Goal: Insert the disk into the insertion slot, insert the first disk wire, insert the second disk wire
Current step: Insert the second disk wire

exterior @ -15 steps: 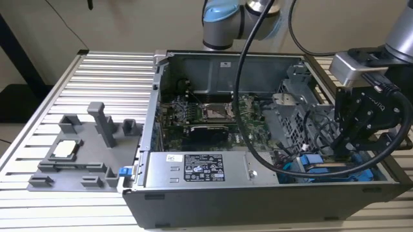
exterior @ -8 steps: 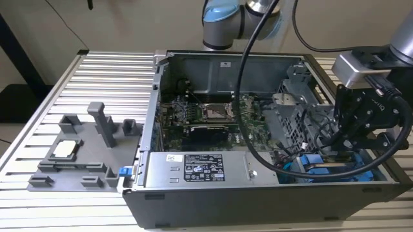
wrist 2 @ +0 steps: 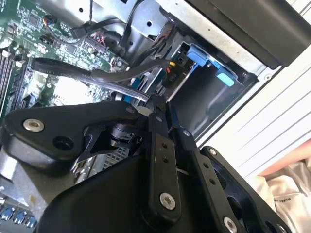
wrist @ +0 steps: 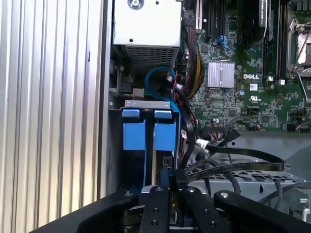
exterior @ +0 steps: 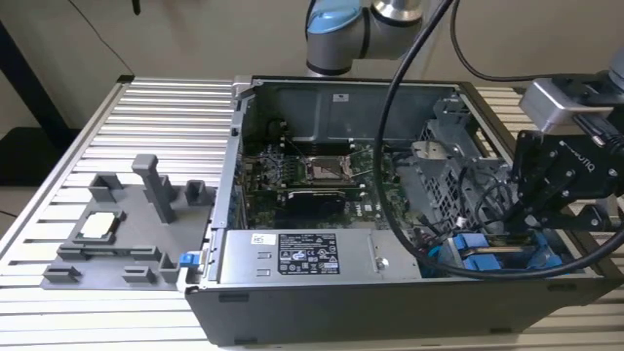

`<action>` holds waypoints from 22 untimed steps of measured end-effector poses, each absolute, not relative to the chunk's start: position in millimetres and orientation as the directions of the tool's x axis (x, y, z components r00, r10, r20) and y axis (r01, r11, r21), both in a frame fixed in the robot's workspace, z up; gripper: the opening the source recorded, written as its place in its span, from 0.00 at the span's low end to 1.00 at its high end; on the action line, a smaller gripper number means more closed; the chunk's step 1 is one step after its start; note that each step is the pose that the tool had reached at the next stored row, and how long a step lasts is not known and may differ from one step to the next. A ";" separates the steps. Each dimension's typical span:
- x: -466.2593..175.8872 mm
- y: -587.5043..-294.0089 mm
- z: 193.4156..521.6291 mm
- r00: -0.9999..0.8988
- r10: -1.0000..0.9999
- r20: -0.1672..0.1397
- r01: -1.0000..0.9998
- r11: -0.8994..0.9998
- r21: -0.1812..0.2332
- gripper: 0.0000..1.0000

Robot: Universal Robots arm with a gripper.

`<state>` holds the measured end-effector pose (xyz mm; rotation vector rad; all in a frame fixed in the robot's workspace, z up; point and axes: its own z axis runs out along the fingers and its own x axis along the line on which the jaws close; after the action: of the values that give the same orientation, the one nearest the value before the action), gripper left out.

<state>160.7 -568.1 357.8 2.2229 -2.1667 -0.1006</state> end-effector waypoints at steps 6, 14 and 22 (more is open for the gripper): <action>160.8 -571.9 351.5 0.015 -0.999 -0.032 -0.997 -0.017 0.071 0.16; 163.2 -571.9 347.4 0.014 -0.999 -0.043 -0.997 -0.017 0.071 0.16; 163.3 -571.8 343.5 0.013 -0.999 -0.050 -0.997 -0.017 0.071 0.16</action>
<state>163.3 -571.8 343.5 2.2252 -2.1923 -0.1339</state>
